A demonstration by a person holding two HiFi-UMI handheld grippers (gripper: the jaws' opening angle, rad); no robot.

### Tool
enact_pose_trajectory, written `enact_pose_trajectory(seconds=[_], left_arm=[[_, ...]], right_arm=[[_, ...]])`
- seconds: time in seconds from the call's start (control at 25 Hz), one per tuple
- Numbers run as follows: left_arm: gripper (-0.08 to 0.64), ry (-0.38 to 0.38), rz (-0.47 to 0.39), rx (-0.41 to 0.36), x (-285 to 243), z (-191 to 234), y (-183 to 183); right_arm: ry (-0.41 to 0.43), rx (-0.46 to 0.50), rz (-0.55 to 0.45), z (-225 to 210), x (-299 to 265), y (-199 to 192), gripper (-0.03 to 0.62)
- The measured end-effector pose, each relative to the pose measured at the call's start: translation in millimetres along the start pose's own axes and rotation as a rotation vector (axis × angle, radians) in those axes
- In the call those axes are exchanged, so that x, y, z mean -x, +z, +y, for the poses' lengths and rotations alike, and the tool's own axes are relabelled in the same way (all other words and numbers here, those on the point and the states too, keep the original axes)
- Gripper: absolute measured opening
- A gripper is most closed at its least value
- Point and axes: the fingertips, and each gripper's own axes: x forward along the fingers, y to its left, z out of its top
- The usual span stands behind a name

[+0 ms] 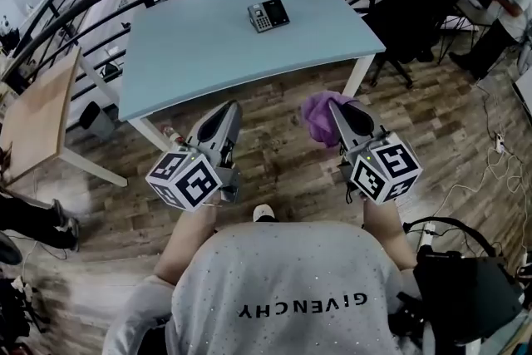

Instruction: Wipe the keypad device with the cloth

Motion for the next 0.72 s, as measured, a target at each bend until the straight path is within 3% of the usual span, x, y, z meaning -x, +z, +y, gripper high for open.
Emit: enact_pose_trajectory(seconds=[0.4, 0.52, 0.72], left_arm=[[0.0, -0.071, 0.069, -0.047, -68, 75, 44], [0.0, -0.107, 0.089, -0.058, -81, 88, 49], [0.0, -0.12, 0.11, -0.012, -93, 111, 44]], right_arm=[[-0.017, -0.104, -0.049, -33, -111, 33, 0.025], [-0.003, -0.09, -0.052, -31, -130, 38, 0.025], [-0.005, -0.071, 0.036, -30, -157, 13, 0.025]])
